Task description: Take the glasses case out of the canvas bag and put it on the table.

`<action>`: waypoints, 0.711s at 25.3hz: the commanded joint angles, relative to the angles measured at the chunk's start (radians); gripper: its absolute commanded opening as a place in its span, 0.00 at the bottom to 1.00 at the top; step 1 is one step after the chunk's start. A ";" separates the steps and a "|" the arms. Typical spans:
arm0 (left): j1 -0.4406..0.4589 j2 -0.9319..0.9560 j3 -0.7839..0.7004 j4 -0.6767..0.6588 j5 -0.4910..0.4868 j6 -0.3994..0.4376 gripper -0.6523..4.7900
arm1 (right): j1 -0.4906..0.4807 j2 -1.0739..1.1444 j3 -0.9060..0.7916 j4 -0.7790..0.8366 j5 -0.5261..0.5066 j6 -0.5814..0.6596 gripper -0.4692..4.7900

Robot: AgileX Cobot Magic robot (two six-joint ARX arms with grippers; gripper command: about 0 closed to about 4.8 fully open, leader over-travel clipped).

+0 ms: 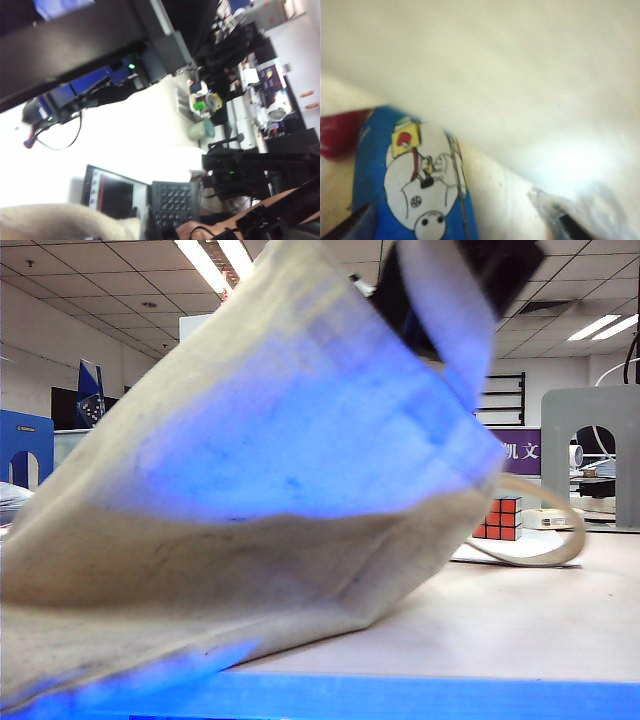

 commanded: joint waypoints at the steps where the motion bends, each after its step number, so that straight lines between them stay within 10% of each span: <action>1: 0.033 -0.012 0.005 -0.023 -0.018 0.092 0.11 | 0.008 0.027 0.000 -0.187 0.001 -0.008 0.47; 5: 0.279 -0.013 0.005 0.047 -0.564 0.140 0.11 | -0.054 -0.206 0.000 -0.327 0.011 -0.066 0.47; 10: 0.569 0.024 0.004 0.363 -0.910 -0.016 0.11 | -0.185 -0.528 0.000 -0.494 0.011 -0.161 0.47; 14: 0.602 0.053 -0.031 0.301 -0.863 -0.021 0.11 | -0.296 -0.615 0.000 -0.561 -0.002 -0.207 0.47; 18: 0.574 0.052 -0.066 0.301 -0.490 -0.026 0.11 | -0.320 -0.607 -0.018 -0.551 -0.142 -0.206 0.47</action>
